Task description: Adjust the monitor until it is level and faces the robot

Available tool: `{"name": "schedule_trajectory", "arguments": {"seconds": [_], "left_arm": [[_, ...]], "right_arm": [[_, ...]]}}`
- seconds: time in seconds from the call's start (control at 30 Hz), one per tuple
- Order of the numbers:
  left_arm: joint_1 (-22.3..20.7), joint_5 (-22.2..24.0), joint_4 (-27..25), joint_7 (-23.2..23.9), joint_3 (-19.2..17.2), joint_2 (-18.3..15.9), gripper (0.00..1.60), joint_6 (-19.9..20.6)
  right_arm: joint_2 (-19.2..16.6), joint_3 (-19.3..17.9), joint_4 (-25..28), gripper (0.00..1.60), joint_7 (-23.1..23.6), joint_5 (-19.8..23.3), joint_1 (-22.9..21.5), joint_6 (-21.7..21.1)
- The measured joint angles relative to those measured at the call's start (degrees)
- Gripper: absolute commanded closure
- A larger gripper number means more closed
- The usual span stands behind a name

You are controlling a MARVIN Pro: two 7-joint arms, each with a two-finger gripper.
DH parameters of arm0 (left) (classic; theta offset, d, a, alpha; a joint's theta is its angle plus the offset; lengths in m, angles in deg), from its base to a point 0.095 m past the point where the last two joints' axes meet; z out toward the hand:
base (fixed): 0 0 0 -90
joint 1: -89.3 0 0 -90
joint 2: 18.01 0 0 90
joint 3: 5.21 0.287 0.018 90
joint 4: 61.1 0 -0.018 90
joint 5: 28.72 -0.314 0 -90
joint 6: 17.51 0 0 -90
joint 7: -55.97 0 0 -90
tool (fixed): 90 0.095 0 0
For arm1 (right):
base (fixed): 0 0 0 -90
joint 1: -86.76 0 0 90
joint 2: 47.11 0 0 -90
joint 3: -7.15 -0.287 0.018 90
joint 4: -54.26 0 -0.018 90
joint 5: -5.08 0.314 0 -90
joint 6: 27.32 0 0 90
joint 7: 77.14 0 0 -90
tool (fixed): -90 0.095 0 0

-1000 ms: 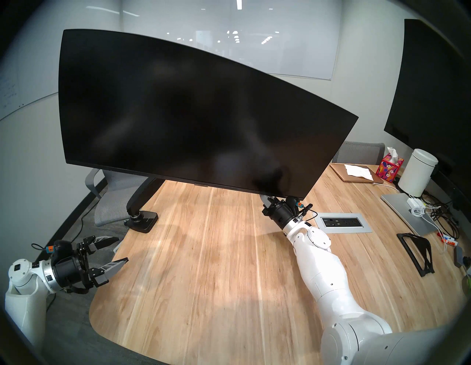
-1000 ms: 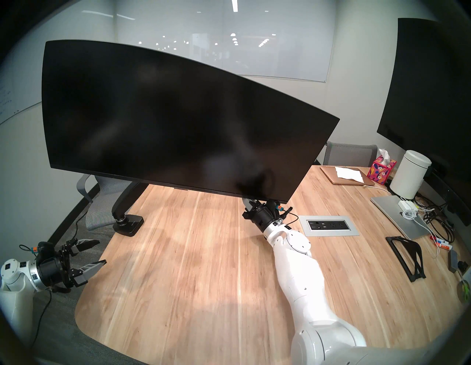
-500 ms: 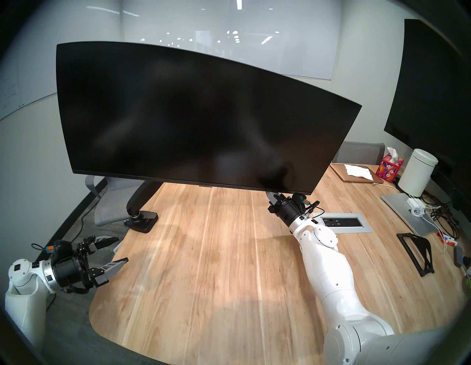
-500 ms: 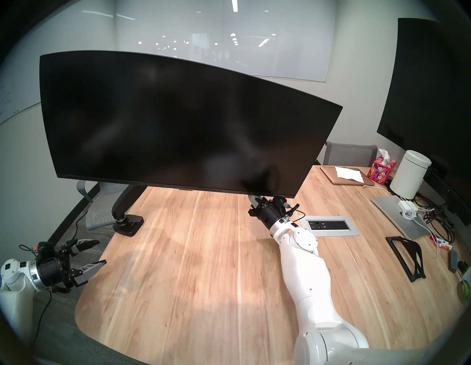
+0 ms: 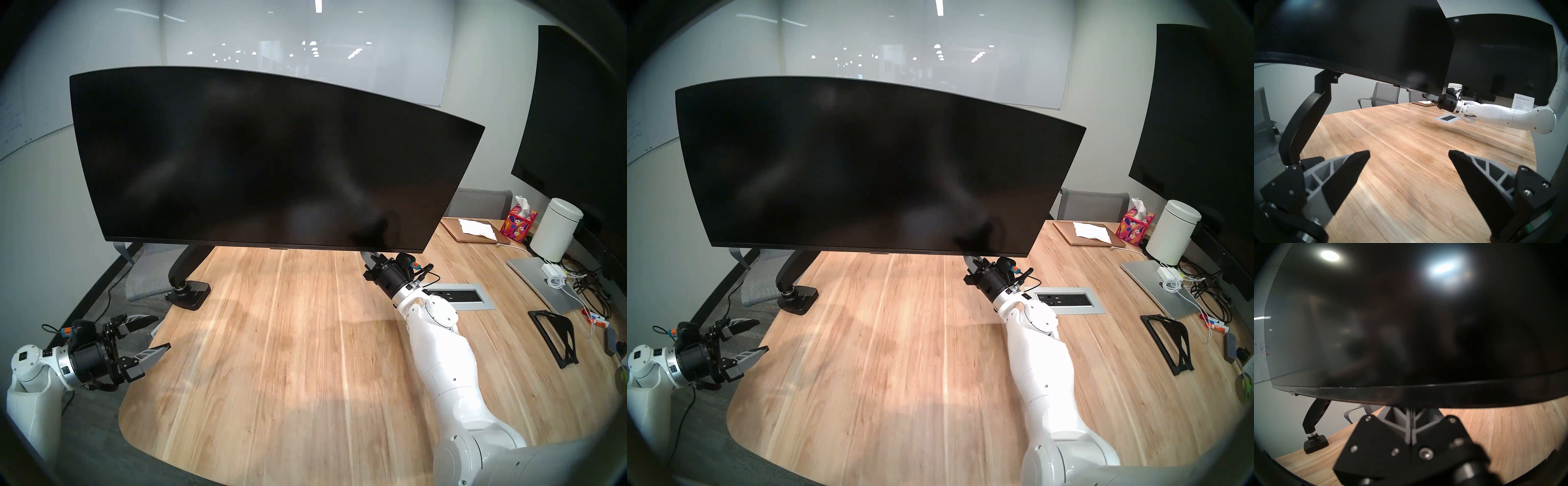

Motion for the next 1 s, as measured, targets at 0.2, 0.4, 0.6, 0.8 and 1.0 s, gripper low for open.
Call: {"name": "schedule_trajectory", "arguments": {"seconds": [0.2, 0.4, 0.6, 0.8, 1.0], "left_arm": [[0.0, 0.0, 0.0, 0.0, 0.0, 0.0, 0.0, 0.0], [0.0, 0.0, 0.0, 0.0, 0.0, 0.0, 0.0, 0.0], [0.0, 0.0, 0.0, 0.0, 0.0, 0.0, 0.0, 0.0], [0.0, 0.0, 0.0, 0.0, 0.01, 0.0, 0.0, 0.0], [0.0, 0.0, 0.0, 0.0, 0.01, 0.0, 0.0, 0.0]], "right_arm": [[-0.08, -0.63, 1.12, 1.6, 0.28, -0.33, 0.24, -0.29], [-0.06, -1.45, 2.34, 1.6, 0.71, -0.69, 0.49, -0.57], [-0.01, -2.0, 3.25, 1.6, 1.03, -1.03, 0.73, -0.86], [0.06, -2.46, 4.27, 1.6, 1.25, -1.44, 1.07, -1.33], [0.22, -2.86, 5.31, 1.6, 1.42, -1.91, 1.47, -1.93]]}}
